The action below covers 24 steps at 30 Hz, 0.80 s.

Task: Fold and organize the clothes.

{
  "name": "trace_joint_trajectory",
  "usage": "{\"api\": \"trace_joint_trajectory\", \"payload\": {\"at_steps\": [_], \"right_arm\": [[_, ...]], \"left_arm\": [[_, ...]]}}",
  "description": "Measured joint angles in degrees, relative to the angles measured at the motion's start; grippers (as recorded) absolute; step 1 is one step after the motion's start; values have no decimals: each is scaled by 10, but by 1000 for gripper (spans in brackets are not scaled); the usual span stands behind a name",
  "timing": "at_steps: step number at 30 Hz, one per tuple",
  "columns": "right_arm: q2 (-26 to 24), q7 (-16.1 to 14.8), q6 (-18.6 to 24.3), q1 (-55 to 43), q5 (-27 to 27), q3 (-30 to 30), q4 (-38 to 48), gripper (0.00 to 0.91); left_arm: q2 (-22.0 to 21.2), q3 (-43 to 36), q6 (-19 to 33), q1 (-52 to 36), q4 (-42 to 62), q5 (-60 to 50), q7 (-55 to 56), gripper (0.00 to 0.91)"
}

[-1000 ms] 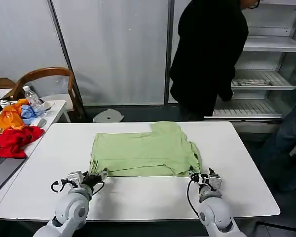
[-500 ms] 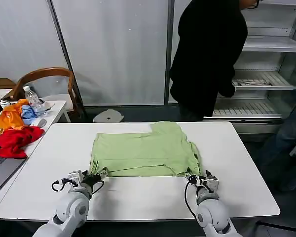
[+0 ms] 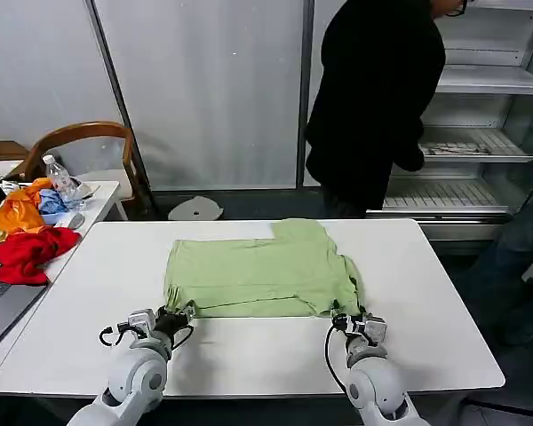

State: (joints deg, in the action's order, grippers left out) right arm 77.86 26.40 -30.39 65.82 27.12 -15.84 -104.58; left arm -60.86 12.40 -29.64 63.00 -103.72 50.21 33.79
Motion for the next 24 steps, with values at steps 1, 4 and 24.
{"api": "trace_joint_trajectory", "payload": {"at_steps": [1,4,24], "right_arm": [[0,0,0,0,0,0,0,0],[1,0,0,1,-1,1,0,0],[-3,17,-2,60,-8,-5,-59,0]], "left_arm": [[0,0,0,0,0,0,0,20],[-1,-1,1,-1,1,-1,0,20],[14,11,10,42,-30,-13,8,20]]}}
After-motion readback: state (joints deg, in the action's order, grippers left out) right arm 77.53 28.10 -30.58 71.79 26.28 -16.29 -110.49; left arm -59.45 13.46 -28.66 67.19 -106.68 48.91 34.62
